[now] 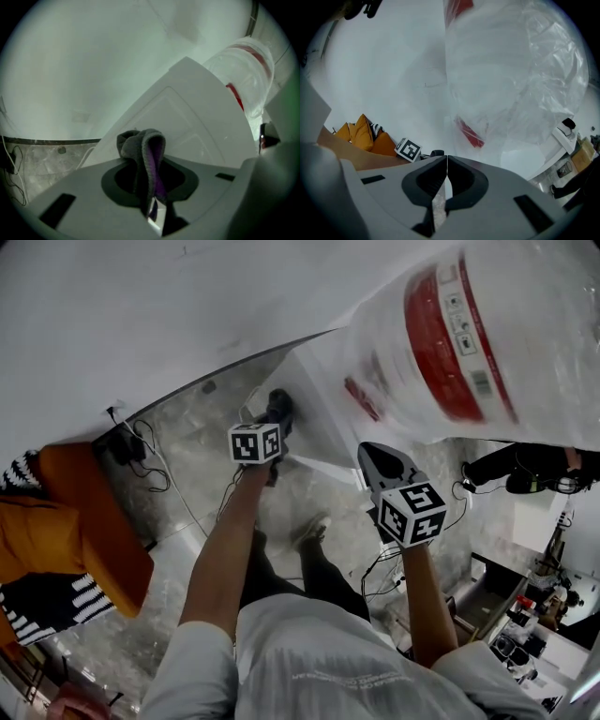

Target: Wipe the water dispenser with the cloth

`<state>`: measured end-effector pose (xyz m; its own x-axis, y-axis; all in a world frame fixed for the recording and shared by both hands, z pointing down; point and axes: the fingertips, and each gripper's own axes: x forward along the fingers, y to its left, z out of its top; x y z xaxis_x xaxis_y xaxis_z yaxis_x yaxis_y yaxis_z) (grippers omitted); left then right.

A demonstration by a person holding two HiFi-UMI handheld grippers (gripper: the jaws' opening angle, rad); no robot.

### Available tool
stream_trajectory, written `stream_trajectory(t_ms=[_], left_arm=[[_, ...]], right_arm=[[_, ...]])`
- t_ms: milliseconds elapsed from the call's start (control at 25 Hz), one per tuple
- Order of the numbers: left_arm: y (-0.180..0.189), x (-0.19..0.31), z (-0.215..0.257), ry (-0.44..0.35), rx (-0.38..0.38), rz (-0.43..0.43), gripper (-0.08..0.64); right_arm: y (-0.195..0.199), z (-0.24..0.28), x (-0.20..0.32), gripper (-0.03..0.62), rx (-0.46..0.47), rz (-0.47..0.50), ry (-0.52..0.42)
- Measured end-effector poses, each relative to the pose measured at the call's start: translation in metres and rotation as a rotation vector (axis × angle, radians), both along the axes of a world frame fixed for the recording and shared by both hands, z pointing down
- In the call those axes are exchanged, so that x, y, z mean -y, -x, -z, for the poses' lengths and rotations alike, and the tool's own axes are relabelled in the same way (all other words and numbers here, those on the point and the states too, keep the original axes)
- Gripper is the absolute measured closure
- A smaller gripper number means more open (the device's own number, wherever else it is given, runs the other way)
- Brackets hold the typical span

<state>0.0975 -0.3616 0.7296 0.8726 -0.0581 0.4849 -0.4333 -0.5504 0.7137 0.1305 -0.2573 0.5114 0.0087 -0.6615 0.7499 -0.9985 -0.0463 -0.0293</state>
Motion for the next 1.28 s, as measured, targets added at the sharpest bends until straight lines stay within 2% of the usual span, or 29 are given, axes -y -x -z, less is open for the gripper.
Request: stream_trajectory(t_ms=[80,240,400,520,640,840,920,1040,1120,1280], left_arm=[[-0.003,-0.018,0.001,0.026,-0.018,-0.008,0.477],[-0.007,-0.049,0.006,0.119,-0.076,0.036,0.477],[-0.008,-0.075,0.013,0.135,-0.088,0.032,0.477],[-0.008,-0.093,0.024,0.146,-0.130,0.055,0.477],[-0.007,-0.104,0.033,0.142,-0.167,0.099,0.477],[-0.010,-0.130,0.047,0.099,-0.181,0.129,0.477],[-0.009,-0.134,0.050,0.081,-0.193,0.175,0.477],[-0.008,-0.136,0.044,0.098,-0.217,0.246,0.477],[-0.008,-0.138,0.035,0.103,-0.207,0.266,0.477],[-0.010,-0.129,0.019,0.063,-0.176,0.297,0.477]], right_arm=[[-0.001,0.001,-0.002,0.577,0.003,0.003,-0.006],[0.000,0.001,-0.008,0.577,0.017,0.014,-0.009],[0.002,0.000,-0.015,0.577,0.030,0.042,-0.012],[0.005,0.001,-0.023,0.577,0.038,0.075,-0.012],[0.009,0.001,-0.028,0.577,0.049,0.127,-0.016],[0.019,-0.001,-0.045,0.577,0.066,0.201,-0.020],[0.024,-0.005,-0.052,0.577,0.074,0.228,-0.016],[0.025,-0.014,-0.065,0.577,0.087,0.264,-0.004],[0.025,-0.021,-0.075,0.577,0.098,0.287,0.005],[0.025,-0.041,-0.090,0.577,0.118,0.330,0.036]])
